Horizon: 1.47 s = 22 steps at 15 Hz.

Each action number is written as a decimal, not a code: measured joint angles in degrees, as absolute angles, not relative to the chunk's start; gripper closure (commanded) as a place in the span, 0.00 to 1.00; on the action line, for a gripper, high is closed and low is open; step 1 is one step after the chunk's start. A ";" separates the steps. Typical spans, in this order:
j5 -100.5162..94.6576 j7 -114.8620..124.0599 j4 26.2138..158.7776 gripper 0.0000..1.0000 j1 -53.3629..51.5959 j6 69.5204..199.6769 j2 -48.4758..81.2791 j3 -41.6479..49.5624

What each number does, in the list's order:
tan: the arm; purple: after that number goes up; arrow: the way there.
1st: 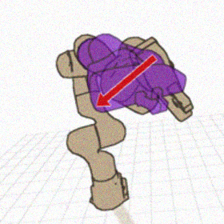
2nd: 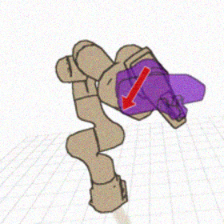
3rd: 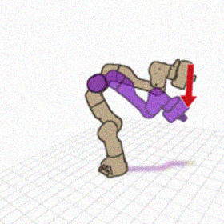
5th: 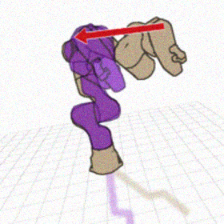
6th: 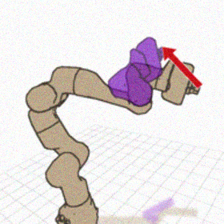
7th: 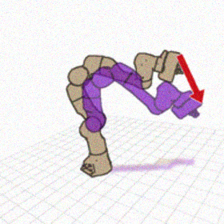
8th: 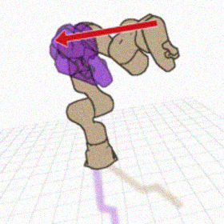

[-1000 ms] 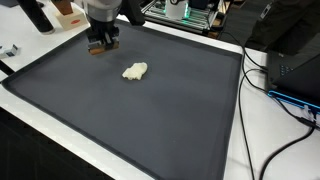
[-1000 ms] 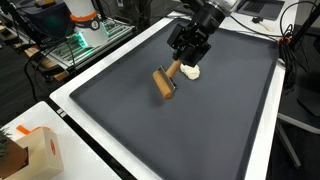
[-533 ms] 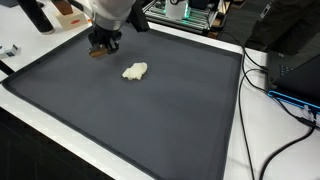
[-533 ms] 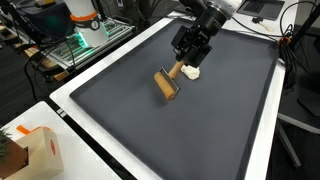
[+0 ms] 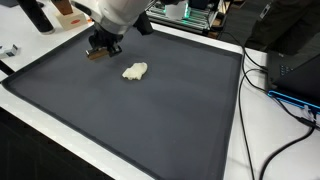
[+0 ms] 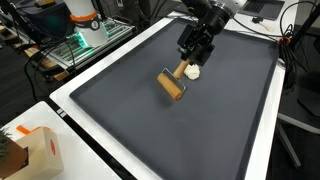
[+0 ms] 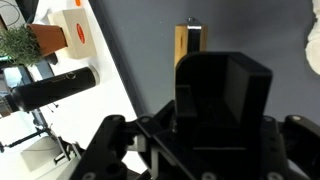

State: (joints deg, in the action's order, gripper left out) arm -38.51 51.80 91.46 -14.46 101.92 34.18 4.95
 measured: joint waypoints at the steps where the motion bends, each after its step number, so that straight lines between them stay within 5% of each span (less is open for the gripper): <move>1: -39.16 51.80 91.46 0.81 -14.60 102.15 34.19 4.80; 22: -43.48 49.34 92.02 0.81 -15.25 109.96 33.85 2.24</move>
State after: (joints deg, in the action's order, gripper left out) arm -43.48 49.34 92.02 -15.25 109.96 33.85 2.24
